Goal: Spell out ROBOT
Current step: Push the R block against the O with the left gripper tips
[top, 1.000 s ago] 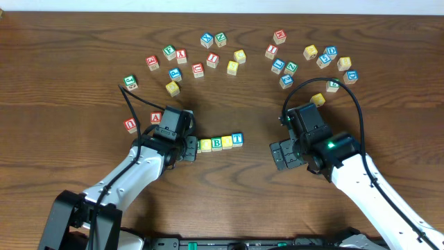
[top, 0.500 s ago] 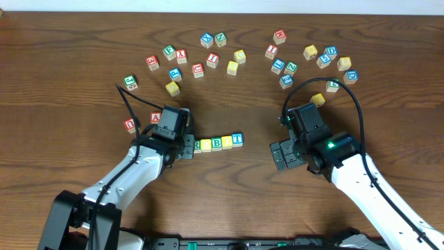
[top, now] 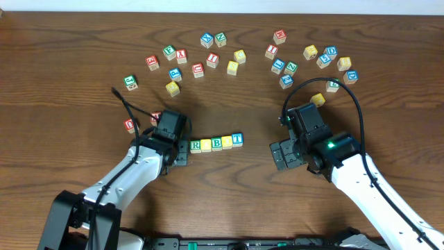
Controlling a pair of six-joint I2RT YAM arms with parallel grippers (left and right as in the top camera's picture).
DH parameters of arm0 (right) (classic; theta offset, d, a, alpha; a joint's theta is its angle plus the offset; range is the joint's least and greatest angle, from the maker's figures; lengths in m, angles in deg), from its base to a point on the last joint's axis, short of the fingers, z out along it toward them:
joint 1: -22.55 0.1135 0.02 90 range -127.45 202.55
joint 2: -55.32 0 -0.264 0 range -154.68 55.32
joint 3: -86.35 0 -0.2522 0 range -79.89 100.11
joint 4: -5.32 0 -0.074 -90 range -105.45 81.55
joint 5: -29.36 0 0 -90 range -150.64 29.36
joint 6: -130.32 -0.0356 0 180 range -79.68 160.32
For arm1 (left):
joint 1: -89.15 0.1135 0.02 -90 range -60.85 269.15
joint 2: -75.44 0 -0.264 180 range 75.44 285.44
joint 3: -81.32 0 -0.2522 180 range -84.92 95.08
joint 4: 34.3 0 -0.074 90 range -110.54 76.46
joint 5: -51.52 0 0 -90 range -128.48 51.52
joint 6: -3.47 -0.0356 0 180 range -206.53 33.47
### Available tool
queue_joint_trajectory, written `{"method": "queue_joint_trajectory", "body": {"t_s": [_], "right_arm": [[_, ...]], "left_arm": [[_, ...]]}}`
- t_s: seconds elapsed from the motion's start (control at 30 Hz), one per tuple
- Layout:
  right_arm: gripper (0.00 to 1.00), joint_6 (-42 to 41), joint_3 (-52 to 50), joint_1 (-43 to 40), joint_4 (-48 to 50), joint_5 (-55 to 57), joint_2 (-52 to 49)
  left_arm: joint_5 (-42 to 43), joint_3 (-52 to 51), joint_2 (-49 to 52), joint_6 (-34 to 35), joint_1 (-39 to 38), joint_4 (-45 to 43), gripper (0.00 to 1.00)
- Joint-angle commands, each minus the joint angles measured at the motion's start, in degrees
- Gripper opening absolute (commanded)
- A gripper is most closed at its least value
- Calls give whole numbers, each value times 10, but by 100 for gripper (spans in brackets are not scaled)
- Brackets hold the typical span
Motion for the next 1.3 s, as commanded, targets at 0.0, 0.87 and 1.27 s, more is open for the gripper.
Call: {"method": "queue_joint_trajectory", "body": {"t_s": [0.0, 0.87, 1.27], "right_arm": [[99, -7, -4, 0, 1, 6, -3], [99, -7, -4, 0, 1, 6, -3], [99, -7, -4, 0, 1, 6, -3]], "left_arm": [[-21, -6, -26, 21, 2, 25, 7], [73, -6, -57, 11, -58, 27, 8], [73, -6, -56, 10, -70, -7, 8]]}}
